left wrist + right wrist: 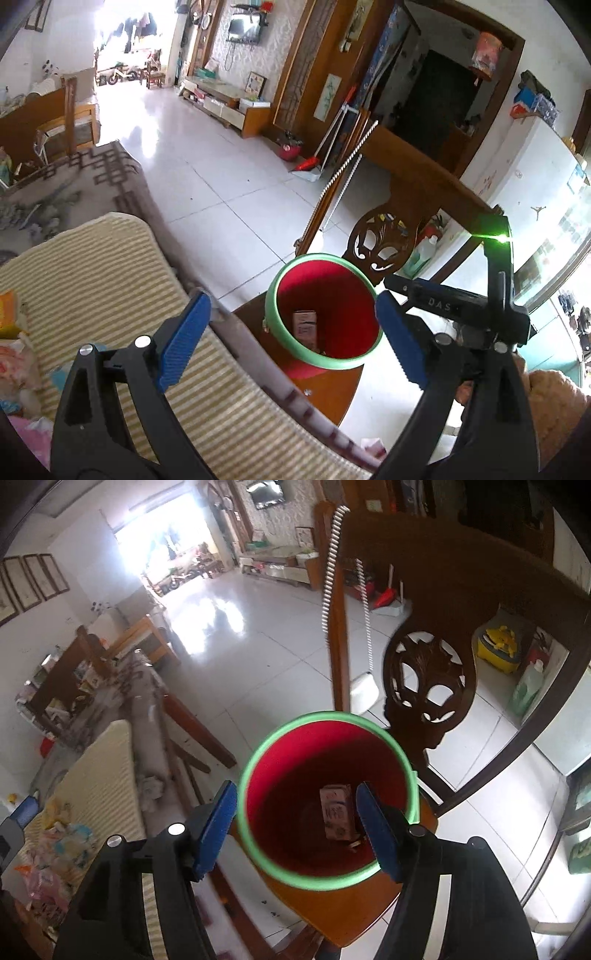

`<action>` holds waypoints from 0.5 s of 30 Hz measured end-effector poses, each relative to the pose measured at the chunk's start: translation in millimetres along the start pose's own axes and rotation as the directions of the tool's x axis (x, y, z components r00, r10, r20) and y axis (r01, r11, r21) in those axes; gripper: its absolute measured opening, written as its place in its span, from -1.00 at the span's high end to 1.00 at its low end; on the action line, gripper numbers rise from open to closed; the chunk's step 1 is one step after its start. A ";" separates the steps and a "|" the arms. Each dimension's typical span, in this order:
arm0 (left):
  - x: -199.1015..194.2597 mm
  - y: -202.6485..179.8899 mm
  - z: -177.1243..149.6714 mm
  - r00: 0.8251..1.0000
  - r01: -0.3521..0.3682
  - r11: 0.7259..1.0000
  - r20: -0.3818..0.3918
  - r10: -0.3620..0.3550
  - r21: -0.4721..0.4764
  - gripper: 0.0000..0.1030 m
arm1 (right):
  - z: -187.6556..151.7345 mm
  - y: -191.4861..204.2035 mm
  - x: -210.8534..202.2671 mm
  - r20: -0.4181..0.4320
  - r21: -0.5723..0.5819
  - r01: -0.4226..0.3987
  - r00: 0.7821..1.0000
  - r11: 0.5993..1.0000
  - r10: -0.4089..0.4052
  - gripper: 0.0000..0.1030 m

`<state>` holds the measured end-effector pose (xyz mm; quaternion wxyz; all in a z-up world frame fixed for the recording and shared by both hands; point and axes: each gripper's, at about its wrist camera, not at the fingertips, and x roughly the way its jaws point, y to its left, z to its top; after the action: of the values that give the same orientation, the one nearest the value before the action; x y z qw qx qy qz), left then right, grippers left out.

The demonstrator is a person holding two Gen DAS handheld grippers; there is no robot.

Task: Collect trash
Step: 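Move both open tools back over the table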

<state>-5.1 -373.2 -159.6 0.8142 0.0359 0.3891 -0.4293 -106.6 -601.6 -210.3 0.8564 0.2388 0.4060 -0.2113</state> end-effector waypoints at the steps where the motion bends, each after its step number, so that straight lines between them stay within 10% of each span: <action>1: -12.5 3.3 -1.6 1.000 -0.002 1.000 0.017 0.002 0.000 -0.72 | -3.4 9.5 -7.9 0.009 -0.013 -0.006 1.000 1.000 0.006 -0.27; 15: -144.2 120.3 -61.7 0.975 -0.194 0.976 0.089 0.203 -0.098 -0.72 | -54.8 195.7 -53.7 0.021 -0.239 -0.157 0.986 0.958 0.166 -0.41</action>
<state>-2.2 -176.6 -139.8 0.8721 0.0172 0.3615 -0.3293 -61.6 -404.8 -151.5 0.9013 0.1633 0.3897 -0.0957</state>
